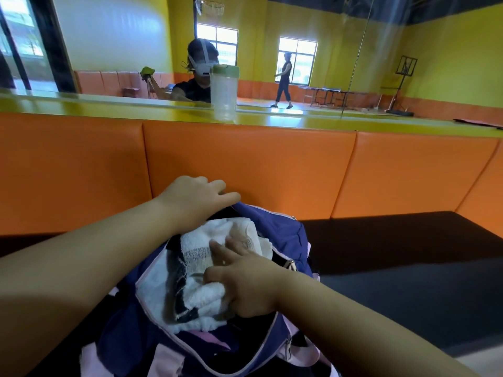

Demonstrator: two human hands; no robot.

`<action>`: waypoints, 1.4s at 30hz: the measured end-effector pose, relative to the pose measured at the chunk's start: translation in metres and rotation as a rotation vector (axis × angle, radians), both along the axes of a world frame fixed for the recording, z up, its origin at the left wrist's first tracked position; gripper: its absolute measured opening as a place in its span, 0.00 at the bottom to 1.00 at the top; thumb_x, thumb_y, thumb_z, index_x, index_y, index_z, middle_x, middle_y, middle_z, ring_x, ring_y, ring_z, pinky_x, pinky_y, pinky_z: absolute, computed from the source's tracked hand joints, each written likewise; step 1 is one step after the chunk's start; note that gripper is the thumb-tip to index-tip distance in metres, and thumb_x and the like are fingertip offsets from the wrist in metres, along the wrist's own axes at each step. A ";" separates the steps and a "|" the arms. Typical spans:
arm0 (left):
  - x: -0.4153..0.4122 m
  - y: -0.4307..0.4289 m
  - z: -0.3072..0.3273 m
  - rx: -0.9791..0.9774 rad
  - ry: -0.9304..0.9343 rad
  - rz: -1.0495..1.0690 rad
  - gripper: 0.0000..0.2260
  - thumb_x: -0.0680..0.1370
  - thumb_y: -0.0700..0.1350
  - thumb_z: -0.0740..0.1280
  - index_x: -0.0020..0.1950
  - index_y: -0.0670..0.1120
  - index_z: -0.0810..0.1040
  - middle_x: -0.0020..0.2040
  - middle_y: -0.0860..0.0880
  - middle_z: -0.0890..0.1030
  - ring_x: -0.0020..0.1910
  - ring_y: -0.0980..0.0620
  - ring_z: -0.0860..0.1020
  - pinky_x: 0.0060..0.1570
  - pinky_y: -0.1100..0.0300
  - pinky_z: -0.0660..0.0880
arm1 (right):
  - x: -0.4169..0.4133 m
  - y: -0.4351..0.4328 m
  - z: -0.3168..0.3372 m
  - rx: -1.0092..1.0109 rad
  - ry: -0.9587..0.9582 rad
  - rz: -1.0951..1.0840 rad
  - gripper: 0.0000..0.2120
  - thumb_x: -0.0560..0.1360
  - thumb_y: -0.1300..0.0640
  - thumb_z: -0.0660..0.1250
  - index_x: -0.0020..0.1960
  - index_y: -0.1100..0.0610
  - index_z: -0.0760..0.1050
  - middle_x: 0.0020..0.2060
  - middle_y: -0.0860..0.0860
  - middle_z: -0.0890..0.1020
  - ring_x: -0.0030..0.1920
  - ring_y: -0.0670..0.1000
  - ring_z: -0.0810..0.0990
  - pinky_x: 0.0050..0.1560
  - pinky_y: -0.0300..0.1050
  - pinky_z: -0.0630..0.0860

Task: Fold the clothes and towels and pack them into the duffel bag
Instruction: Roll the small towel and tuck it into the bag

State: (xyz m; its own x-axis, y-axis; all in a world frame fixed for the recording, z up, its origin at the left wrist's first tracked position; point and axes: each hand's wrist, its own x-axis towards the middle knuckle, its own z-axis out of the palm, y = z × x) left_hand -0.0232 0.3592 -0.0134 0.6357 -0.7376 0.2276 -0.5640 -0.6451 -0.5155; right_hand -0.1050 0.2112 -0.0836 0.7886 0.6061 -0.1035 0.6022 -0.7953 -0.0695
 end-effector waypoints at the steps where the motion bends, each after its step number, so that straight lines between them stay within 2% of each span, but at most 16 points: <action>1: 0.002 -0.001 -0.003 0.005 -0.030 -0.017 0.25 0.75 0.39 0.61 0.70 0.55 0.59 0.57 0.47 0.71 0.41 0.47 0.72 0.26 0.59 0.55 | 0.001 0.002 -0.001 -0.012 0.032 0.011 0.33 0.71 0.50 0.70 0.72 0.46 0.60 0.77 0.61 0.44 0.75 0.68 0.41 0.74 0.63 0.45; 5: 0.013 0.000 -0.010 -0.083 -0.108 -0.177 0.23 0.65 0.35 0.71 0.56 0.50 0.72 0.44 0.44 0.76 0.28 0.48 0.67 0.22 0.62 0.55 | 0.004 -0.001 -0.004 -0.002 0.143 -0.010 0.34 0.73 0.51 0.67 0.75 0.47 0.55 0.76 0.61 0.49 0.76 0.64 0.45 0.75 0.57 0.49; 8: 0.013 0.003 0.001 -0.165 -0.107 -0.236 0.13 0.63 0.37 0.71 0.45 0.47 0.78 0.35 0.44 0.77 0.23 0.44 0.72 0.22 0.63 0.58 | 0.007 -0.013 -0.005 0.034 0.183 -0.111 0.33 0.75 0.58 0.65 0.75 0.51 0.54 0.74 0.57 0.59 0.75 0.59 0.56 0.70 0.47 0.57; 10: 0.010 0.008 0.007 -0.216 -0.108 -0.259 0.08 0.65 0.41 0.69 0.43 0.46 0.80 0.34 0.45 0.78 0.24 0.42 0.75 0.22 0.62 0.61 | 0.008 -0.017 -0.010 0.052 0.187 -0.162 0.30 0.75 0.61 0.63 0.74 0.55 0.56 0.71 0.58 0.65 0.71 0.59 0.63 0.66 0.46 0.62; 11: 0.008 0.011 0.008 -0.243 -0.110 -0.260 0.08 0.67 0.44 0.65 0.42 0.46 0.81 0.34 0.45 0.79 0.24 0.42 0.76 0.22 0.61 0.63 | 0.008 -0.017 -0.012 0.049 0.181 -0.188 0.30 0.75 0.62 0.62 0.74 0.56 0.56 0.69 0.59 0.67 0.69 0.60 0.66 0.65 0.47 0.65; 13: 0.004 0.017 0.005 -0.296 -0.092 -0.265 0.15 0.68 0.48 0.56 0.43 0.47 0.82 0.35 0.46 0.81 0.26 0.42 0.78 0.22 0.59 0.67 | 0.006 -0.015 -0.016 0.011 0.139 -0.233 0.31 0.75 0.61 0.61 0.75 0.54 0.54 0.68 0.62 0.69 0.63 0.63 0.72 0.61 0.51 0.70; 15: -0.001 0.023 -0.001 -0.317 -0.040 -0.262 0.18 0.69 0.50 0.54 0.45 0.47 0.82 0.37 0.46 0.81 0.29 0.42 0.79 0.22 0.58 0.70 | 0.003 -0.011 -0.020 -0.025 0.099 -0.253 0.31 0.75 0.60 0.62 0.75 0.51 0.53 0.69 0.62 0.66 0.61 0.64 0.74 0.57 0.53 0.73; 18: -0.014 0.032 -0.013 -0.333 0.004 -0.238 0.09 0.70 0.43 0.65 0.48 0.46 0.81 0.41 0.46 0.81 0.33 0.43 0.79 0.23 0.58 0.73 | -0.006 -0.013 -0.024 -0.052 0.029 -0.230 0.31 0.75 0.60 0.62 0.74 0.49 0.53 0.70 0.62 0.63 0.60 0.66 0.74 0.54 0.57 0.76; 20: -0.025 0.035 -0.022 -0.345 0.045 -0.243 0.14 0.67 0.36 0.72 0.52 0.43 0.80 0.46 0.44 0.80 0.37 0.42 0.77 0.28 0.53 0.75 | -0.010 -0.018 -0.024 -0.065 -0.024 -0.203 0.29 0.76 0.60 0.61 0.74 0.49 0.54 0.69 0.62 0.64 0.60 0.66 0.73 0.53 0.57 0.75; 22: -0.037 0.037 -0.031 -0.384 0.042 -0.258 0.16 0.66 0.35 0.73 0.53 0.43 0.79 0.48 0.43 0.78 0.41 0.42 0.75 0.34 0.50 0.75 | -0.011 -0.025 -0.022 -0.085 -0.074 -0.214 0.28 0.77 0.59 0.59 0.74 0.49 0.55 0.68 0.61 0.67 0.59 0.64 0.74 0.51 0.55 0.74; 26: -0.067 0.042 -0.057 -0.401 0.095 -0.268 0.12 0.66 0.46 0.76 0.47 0.51 0.79 0.47 0.50 0.77 0.47 0.48 0.70 0.47 0.51 0.68 | -0.016 -0.036 -0.019 -0.153 -0.108 -0.289 0.28 0.78 0.58 0.59 0.74 0.47 0.54 0.68 0.60 0.67 0.61 0.63 0.73 0.54 0.56 0.73; 29: -0.085 0.049 -0.073 -0.354 0.220 -0.261 0.07 0.68 0.58 0.67 0.43 0.59 0.78 0.45 0.57 0.77 0.49 0.55 0.67 0.58 0.53 0.57 | -0.024 -0.037 -0.019 -0.157 -0.078 -0.263 0.30 0.75 0.59 0.62 0.74 0.48 0.55 0.70 0.58 0.65 0.65 0.62 0.70 0.58 0.57 0.73; 33: -0.101 0.059 -0.084 -0.335 0.325 -0.207 0.16 0.71 0.65 0.58 0.39 0.59 0.80 0.44 0.60 0.77 0.50 0.59 0.68 0.63 0.58 0.52 | -0.036 -0.041 -0.015 -0.057 -0.194 -0.132 0.29 0.72 0.59 0.65 0.72 0.49 0.62 0.69 0.54 0.65 0.67 0.58 0.67 0.60 0.54 0.71; 36: -0.112 0.064 -0.084 -0.275 0.536 -0.116 0.29 0.70 0.73 0.46 0.42 0.58 0.80 0.44 0.61 0.78 0.52 0.63 0.67 0.62 0.62 0.49 | -0.043 -0.047 -0.016 0.008 -0.273 -0.022 0.25 0.71 0.61 0.65 0.67 0.51 0.70 0.60 0.55 0.75 0.57 0.61 0.74 0.52 0.57 0.75; 39: -0.117 0.065 -0.086 -0.272 0.654 -0.093 0.29 0.67 0.75 0.47 0.44 0.59 0.79 0.41 0.64 0.79 0.51 0.65 0.69 0.62 0.61 0.55 | -0.045 -0.053 -0.021 0.025 -0.318 0.016 0.21 0.66 0.62 0.66 0.58 0.52 0.79 0.47 0.55 0.80 0.44 0.61 0.79 0.38 0.54 0.79; 42: -0.119 0.069 -0.088 -0.389 0.747 -0.058 0.31 0.65 0.77 0.48 0.43 0.57 0.81 0.38 0.65 0.80 0.45 0.66 0.75 0.52 0.62 0.71 | -0.045 -0.056 -0.020 -0.018 -0.303 0.028 0.20 0.65 0.65 0.71 0.55 0.51 0.80 0.45 0.54 0.79 0.43 0.60 0.79 0.37 0.51 0.74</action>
